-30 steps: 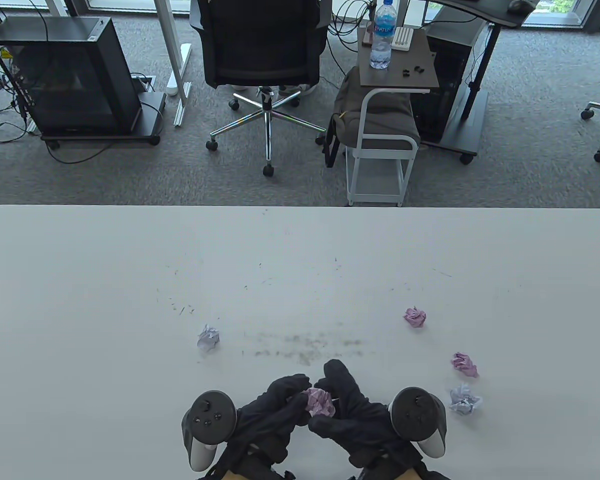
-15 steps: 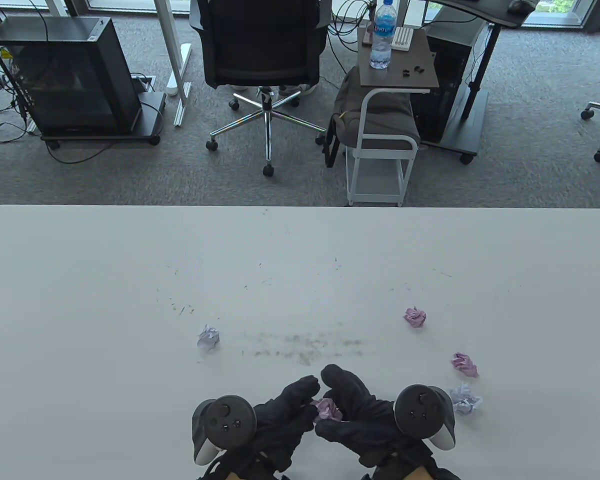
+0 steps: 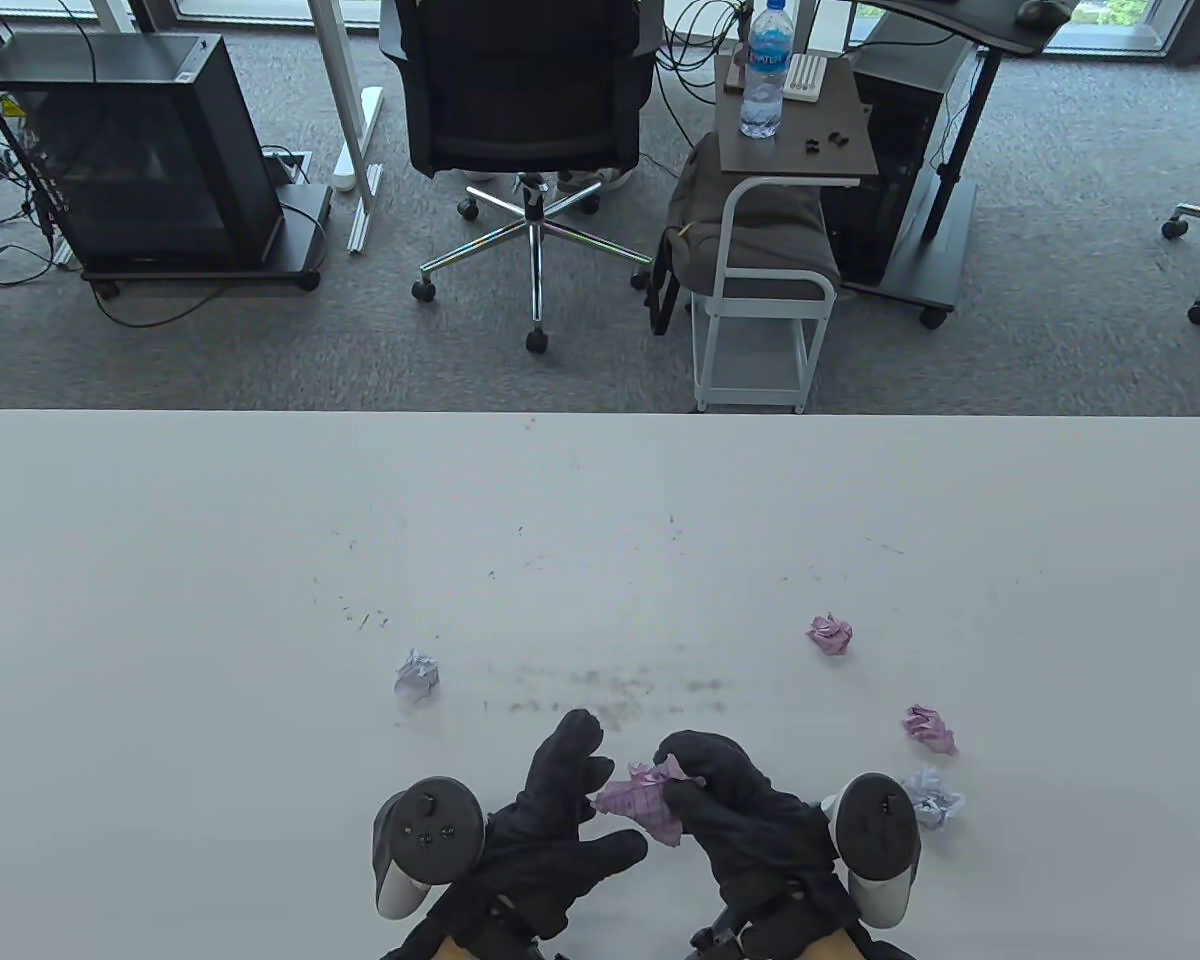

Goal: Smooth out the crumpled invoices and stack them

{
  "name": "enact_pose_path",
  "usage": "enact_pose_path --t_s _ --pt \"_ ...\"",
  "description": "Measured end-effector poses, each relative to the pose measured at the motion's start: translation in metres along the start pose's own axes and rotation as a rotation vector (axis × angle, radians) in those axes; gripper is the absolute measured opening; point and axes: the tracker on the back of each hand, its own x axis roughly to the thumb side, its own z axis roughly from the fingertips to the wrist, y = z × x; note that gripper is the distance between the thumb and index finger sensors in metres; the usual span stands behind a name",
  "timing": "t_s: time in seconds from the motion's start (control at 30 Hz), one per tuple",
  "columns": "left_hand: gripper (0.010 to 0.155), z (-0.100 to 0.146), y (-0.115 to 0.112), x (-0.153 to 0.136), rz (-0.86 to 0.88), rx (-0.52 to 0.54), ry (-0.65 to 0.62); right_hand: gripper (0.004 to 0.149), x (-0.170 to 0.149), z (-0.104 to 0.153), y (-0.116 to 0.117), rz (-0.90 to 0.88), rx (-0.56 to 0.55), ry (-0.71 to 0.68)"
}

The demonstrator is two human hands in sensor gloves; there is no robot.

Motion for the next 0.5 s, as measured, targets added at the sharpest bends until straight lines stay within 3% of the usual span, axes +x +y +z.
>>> enact_pose_path --t_s 0.1,0.2,0.33,0.5 --pt "0.086 -0.003 -0.006 -0.003 0.090 -0.046 0.007 0.038 0.000 0.001 0.002 0.048 0.005 -0.002" --pt "0.065 -0.004 -0.011 -0.001 0.166 -0.026 -0.021 0.038 0.000 0.002 0.005 0.085 -0.025 0.001" --pt "0.044 0.000 -0.002 0.002 0.018 0.154 -0.022 0.040 -0.002 0.001 0.005 0.114 -0.044 0.012" --pt "0.043 0.002 0.002 0.001 0.109 0.156 -0.021 0.039 -0.011 0.000 0.008 0.108 -0.005 0.116"
